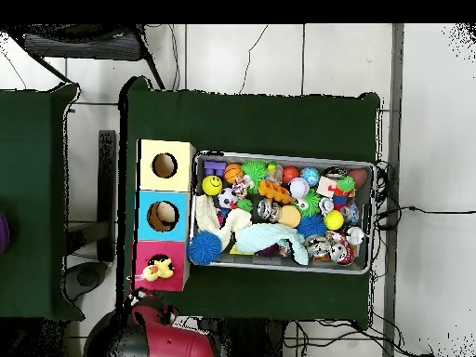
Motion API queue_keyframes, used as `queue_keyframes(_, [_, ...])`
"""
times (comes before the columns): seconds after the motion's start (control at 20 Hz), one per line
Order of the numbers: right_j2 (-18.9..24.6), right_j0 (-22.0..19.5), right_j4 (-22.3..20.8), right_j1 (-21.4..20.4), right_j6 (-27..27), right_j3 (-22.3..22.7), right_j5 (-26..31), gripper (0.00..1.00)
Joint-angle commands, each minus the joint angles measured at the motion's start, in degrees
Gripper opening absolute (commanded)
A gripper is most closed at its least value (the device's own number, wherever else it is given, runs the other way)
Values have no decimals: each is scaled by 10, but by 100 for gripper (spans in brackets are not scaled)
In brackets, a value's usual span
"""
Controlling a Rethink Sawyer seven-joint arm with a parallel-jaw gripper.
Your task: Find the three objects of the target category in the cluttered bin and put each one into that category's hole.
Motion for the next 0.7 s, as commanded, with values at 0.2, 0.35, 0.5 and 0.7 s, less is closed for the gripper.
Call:
queue_keyframes(0.2, [23,-22,50,30,133,-45,-40,0])
queue_keyframes(0.35, [38,-34,52,42,127,-44,-60,0])
queue_keyframes(0.5, [36,-28,58,47,131,-48,-67,0])
queue_keyframes(0.7, [48,-32,64,55,134,-46,-85,0])
